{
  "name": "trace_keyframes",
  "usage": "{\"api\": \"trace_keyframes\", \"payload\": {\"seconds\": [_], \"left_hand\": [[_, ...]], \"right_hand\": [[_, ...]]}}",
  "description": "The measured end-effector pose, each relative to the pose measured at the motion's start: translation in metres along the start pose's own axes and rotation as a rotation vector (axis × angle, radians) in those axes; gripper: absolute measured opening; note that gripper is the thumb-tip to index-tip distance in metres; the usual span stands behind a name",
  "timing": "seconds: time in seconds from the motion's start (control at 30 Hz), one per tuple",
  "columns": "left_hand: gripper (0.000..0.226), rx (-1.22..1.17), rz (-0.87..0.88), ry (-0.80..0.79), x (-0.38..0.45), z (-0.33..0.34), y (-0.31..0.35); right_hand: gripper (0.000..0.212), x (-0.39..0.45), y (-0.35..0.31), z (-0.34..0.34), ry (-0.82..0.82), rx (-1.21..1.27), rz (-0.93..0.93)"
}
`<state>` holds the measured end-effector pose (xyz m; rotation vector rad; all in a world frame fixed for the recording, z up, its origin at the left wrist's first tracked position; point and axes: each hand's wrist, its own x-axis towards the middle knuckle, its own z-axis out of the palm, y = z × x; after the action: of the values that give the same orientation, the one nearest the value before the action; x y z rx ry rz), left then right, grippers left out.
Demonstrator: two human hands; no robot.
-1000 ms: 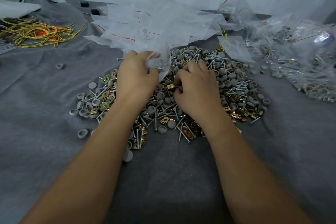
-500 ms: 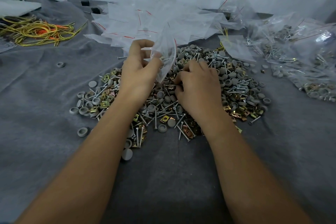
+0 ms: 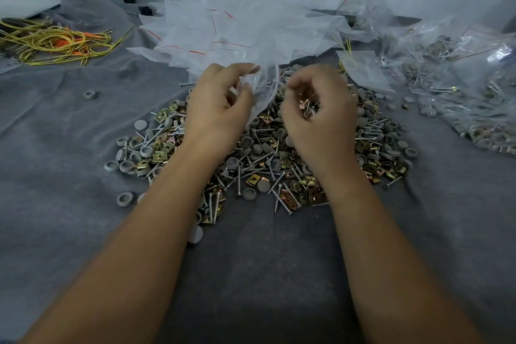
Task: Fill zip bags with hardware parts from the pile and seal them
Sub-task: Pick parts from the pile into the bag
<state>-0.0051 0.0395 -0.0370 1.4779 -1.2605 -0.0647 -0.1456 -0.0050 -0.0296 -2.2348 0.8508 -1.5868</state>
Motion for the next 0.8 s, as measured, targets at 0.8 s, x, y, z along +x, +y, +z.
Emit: {"api": "trace_keyframes", "payload": {"seconds": [0.8], "left_hand": [[0.026,-0.383,-0.067,-0.208,-0.004,-0.001,0.021]], "right_hand": [[0.012,-0.01,-0.001,0.013,-0.08,-0.202,-0.073]]}}
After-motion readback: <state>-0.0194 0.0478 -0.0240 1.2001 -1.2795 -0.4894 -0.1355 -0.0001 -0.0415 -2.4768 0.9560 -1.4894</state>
